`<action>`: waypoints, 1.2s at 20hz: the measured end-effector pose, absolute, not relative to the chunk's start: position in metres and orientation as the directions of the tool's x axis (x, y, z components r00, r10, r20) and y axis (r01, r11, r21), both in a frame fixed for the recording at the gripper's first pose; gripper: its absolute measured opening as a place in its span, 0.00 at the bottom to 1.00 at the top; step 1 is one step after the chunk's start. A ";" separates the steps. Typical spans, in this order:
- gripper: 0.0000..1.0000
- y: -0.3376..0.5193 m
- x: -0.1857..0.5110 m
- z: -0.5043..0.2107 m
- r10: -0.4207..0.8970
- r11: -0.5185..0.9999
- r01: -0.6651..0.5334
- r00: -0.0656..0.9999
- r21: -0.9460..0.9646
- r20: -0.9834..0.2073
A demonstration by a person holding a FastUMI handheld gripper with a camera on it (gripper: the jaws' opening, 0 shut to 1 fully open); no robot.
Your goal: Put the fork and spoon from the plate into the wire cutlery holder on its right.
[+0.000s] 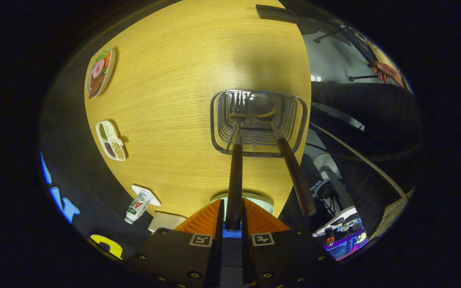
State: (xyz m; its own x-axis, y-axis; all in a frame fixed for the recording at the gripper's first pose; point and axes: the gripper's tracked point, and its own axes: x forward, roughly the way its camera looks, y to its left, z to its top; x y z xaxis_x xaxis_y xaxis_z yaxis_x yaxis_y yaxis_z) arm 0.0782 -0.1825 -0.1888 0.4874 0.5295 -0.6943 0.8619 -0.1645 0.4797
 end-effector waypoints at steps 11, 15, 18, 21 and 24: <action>0.29 -0.183 0.070 -0.177 0.470 -0.119 0.863 0.485 0.492 -0.737; 0.29 -0.183 0.066 -0.165 0.397 -0.042 0.862 0.478 0.504 -0.784; 0.29 -0.181 0.065 -0.158 0.327 0.040 0.857 0.474 0.513 -0.817; 0.30 -0.192 0.067 -0.159 0.184 0.181 0.851 0.464 0.494 -0.867; 0.29 -0.203 0.067 -0.163 0.013 0.362 0.833 0.444 0.418 -0.896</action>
State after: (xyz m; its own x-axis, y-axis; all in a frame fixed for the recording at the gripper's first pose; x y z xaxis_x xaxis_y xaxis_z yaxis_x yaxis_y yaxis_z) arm 0.0672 -0.2026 -0.1629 0.4438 0.0128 -0.8960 0.8333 0.3619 0.4179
